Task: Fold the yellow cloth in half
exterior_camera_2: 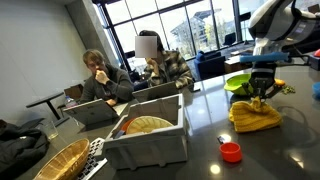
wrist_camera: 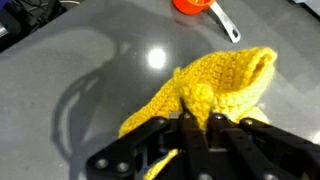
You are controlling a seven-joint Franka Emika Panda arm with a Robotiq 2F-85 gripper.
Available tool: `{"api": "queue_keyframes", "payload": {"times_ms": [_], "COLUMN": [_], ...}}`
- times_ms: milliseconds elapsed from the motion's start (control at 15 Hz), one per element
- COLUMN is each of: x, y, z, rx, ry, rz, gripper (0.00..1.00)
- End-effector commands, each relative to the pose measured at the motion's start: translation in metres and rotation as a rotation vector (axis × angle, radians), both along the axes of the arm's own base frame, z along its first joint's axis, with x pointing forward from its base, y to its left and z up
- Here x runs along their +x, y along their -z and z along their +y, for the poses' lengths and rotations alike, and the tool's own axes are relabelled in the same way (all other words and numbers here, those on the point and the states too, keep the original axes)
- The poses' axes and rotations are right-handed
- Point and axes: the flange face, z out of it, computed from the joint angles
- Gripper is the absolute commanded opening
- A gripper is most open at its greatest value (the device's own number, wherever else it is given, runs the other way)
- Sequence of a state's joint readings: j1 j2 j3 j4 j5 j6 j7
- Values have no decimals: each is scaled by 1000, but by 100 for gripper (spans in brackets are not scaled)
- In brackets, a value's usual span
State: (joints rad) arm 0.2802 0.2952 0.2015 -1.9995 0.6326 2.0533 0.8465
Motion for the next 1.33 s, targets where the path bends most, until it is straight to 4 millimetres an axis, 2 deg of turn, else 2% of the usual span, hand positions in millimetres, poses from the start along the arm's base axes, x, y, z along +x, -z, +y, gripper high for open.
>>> {"api": "queue_keyframes", "payload": {"times_ms": [0,933,1267], "x": [9,15,21], "y": [-6,10,7], "z": [1,4,3], "rx": [5,-24,-59], "ry": [28,111,186], "rz": [24,74,16], "gripper": [2,2,2]}}
